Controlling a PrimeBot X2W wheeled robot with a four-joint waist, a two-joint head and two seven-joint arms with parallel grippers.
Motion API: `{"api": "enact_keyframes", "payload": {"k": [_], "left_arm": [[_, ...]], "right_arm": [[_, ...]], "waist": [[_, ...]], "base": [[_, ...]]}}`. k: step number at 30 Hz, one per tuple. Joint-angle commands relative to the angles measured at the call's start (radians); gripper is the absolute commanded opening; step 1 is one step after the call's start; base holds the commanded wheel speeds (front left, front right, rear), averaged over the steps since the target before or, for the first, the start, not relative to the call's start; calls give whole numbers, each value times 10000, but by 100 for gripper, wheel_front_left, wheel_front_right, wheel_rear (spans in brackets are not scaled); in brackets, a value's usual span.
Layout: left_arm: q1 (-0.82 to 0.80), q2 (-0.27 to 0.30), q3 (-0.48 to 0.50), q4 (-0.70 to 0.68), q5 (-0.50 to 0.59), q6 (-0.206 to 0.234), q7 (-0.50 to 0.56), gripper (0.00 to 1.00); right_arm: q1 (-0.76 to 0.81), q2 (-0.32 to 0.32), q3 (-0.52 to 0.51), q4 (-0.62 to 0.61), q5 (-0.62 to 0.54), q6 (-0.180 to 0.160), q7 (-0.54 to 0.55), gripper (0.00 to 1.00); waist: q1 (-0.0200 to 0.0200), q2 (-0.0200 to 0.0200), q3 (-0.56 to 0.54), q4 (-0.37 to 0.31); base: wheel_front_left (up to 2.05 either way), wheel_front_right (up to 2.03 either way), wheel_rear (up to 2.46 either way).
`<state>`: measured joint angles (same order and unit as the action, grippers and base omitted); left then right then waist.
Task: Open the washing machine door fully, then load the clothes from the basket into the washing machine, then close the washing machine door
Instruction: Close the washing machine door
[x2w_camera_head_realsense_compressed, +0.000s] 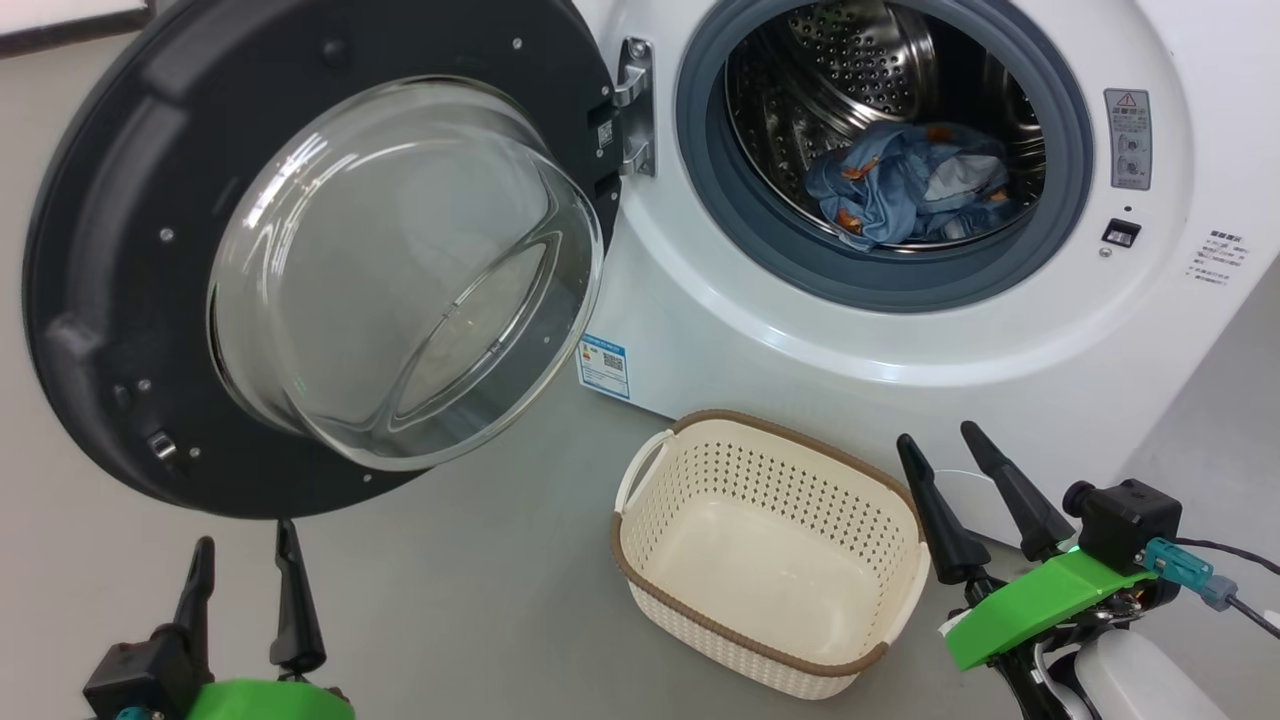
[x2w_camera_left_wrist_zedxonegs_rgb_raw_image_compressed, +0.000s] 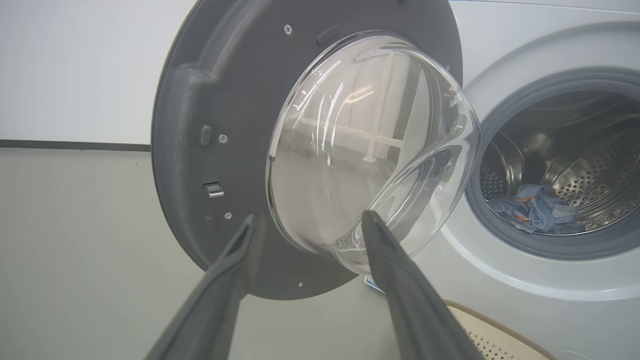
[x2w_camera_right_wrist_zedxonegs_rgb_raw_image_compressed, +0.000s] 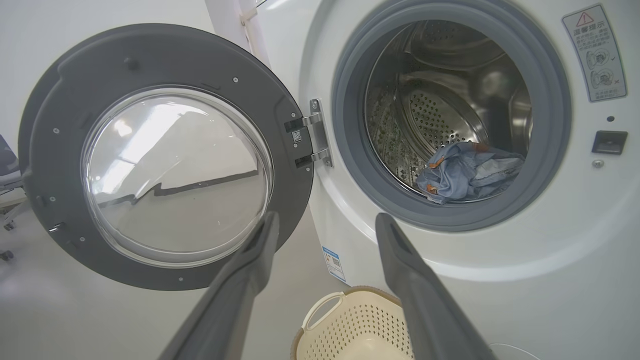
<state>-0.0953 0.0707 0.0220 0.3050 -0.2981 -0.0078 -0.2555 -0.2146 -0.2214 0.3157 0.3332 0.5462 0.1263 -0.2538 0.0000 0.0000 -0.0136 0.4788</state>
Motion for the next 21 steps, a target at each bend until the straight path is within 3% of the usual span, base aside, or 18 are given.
{"api": "enact_keyframes", "payload": {"k": [1,19,20,21], "left_arm": [[-56,196,313,-289,-26,77,-63,100],[-52,362,351,-573,-170,217,-34,100],[-60,372,349,-577,-177,216,-35,75],[-60,372,349,-577,-177,216,-35,75]], "right_arm": [[-10,-26,103,-209,10,44,-80,100],[-48,-37,155,-201,57,44,-80,100],[-54,-33,155,-197,60,44,-80,100],[-54,-33,155,-197,60,44,-80,100]], "waist": [[0,0,-39,49],[0,0,82,-102],[0,0,90,-120],[0,0,90,-120]], "base": [[0,0,0],[0,0,0],[0,0,0],[0,0,0]]}}
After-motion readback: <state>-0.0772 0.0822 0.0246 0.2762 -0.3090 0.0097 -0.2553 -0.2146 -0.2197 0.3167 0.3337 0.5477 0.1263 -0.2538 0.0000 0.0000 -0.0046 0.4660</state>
